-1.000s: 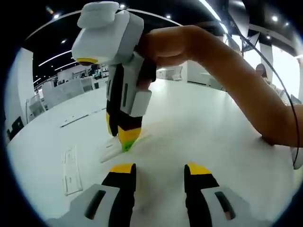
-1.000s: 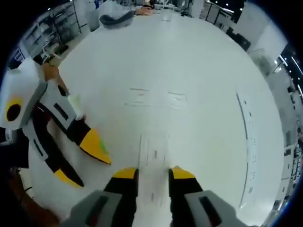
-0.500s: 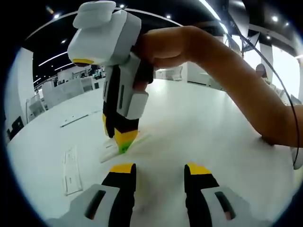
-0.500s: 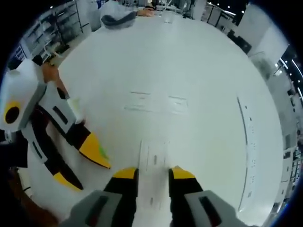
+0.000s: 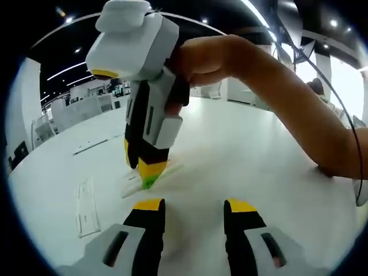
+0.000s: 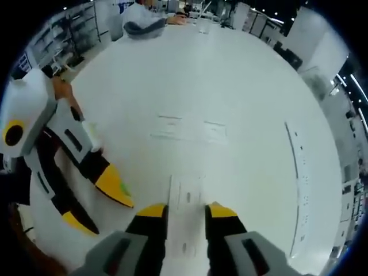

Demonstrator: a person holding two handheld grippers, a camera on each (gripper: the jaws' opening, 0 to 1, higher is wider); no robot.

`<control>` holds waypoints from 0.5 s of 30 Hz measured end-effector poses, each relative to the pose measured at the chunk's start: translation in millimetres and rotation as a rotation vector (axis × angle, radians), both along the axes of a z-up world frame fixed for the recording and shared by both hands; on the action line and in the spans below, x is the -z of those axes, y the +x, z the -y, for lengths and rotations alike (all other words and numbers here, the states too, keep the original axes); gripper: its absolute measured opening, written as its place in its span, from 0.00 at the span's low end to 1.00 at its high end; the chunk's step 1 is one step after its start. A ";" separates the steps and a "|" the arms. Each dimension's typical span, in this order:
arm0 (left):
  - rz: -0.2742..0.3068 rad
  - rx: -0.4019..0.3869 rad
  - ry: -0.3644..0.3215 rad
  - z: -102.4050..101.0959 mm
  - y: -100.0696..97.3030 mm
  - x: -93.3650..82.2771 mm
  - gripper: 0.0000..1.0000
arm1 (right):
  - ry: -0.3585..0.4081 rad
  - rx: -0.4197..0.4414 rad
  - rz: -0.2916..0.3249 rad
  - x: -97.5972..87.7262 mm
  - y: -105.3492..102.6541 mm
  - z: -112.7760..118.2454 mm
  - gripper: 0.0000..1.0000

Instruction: Locate the socket holder cover, grip the socket holder cover, clip it into the socket holder slot.

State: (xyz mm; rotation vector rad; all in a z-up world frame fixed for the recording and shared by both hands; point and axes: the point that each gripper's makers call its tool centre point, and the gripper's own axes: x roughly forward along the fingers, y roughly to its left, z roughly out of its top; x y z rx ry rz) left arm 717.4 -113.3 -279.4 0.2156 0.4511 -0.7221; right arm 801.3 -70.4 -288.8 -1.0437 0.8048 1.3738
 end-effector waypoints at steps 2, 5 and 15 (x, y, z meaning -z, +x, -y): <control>0.000 0.001 0.000 0.0 -0.2 0.0 0.41 | 0.008 0.005 -0.005 -0.4 0.1 0.1 0.27; 0.000 0.004 -0.001 0.5 -1.1 -0.2 0.41 | 0.018 0.008 -0.012 -0.4 -0.9 0.0 0.27; 0.006 0.020 -0.011 4.6 -4.2 -3.8 0.42 | 0.073 0.027 -0.026 -7.5 -5.5 5.3 0.27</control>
